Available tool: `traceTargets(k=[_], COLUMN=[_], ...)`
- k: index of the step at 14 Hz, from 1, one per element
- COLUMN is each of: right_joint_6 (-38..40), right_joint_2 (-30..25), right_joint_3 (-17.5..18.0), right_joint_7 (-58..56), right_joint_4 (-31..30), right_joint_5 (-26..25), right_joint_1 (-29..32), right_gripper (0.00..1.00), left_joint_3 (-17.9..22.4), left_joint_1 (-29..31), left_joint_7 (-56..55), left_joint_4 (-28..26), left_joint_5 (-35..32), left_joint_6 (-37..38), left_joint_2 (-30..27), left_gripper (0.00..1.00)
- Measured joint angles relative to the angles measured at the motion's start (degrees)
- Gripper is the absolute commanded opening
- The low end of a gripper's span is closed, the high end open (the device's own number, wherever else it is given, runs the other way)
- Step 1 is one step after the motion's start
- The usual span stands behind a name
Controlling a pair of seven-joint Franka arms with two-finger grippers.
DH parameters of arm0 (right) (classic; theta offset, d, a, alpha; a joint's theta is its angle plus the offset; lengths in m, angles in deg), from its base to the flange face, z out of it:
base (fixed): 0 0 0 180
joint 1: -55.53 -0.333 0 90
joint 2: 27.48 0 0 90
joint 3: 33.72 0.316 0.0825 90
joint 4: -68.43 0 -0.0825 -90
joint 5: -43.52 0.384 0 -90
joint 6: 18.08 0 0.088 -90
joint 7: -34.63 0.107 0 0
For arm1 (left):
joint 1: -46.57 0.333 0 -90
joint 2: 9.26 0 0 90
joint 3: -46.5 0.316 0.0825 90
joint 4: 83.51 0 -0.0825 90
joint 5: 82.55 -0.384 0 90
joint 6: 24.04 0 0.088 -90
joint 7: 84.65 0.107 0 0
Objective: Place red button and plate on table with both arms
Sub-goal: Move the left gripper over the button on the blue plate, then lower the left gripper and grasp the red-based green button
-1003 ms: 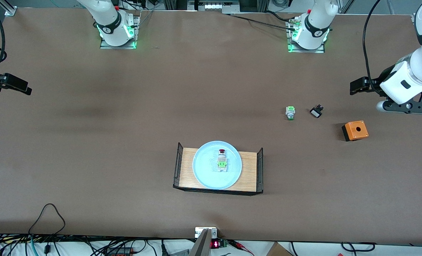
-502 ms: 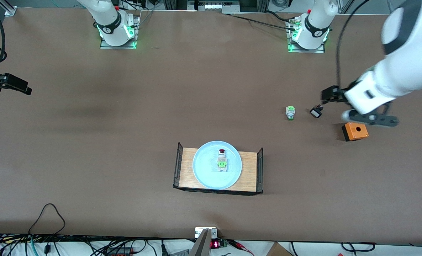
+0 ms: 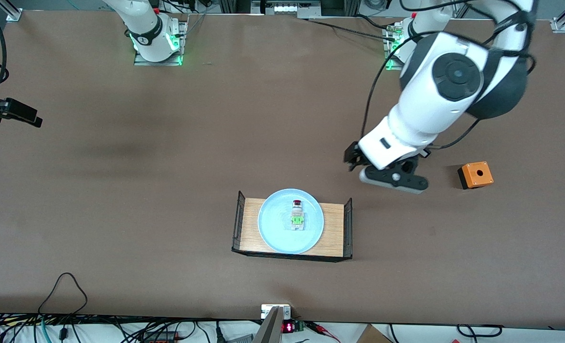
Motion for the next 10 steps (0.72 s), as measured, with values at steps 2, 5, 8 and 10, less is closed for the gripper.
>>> traceTargets(k=[2, 5, 8, 10], right_joint_6=[0.0, 0.0, 0.0, 0.0], right_joint_2=[0.0, 0.0, 0.0, 0.0], right_joint_3=[0.0, -0.1, -0.2, -0.3], right_joint_7=[0.0, 0.0, 0.0, 0.0], right_joint_4=[0.0, 0.0, 0.0, 0.0], right_joint_5=[0.0, 0.0, -0.1, -0.1], right_joint_1=[0.0, 0.1, 0.5, 1.1], right_gripper=[1.0, 1.0, 1.0, 1.0], left_joint_3=[0.0, 0.1, 0.5, 2.0], left_joint_1=[-1.2, -3.4, -6.1, -8.1], left_joint_7=[-0.1, -1.7, -6.2, -9.6], left_joint_4=[2.6, 5.9, 8.1, 9.5], left_joint_5=[0.0, 0.0, -0.2, -1.5], left_joint_6=[-6.3, -13.5, -15.5, -15.6], left_joint_2=[3.7, 9.6, 12.9, 14.2], left_gripper=[1.0, 1.0, 1.0, 1.0])
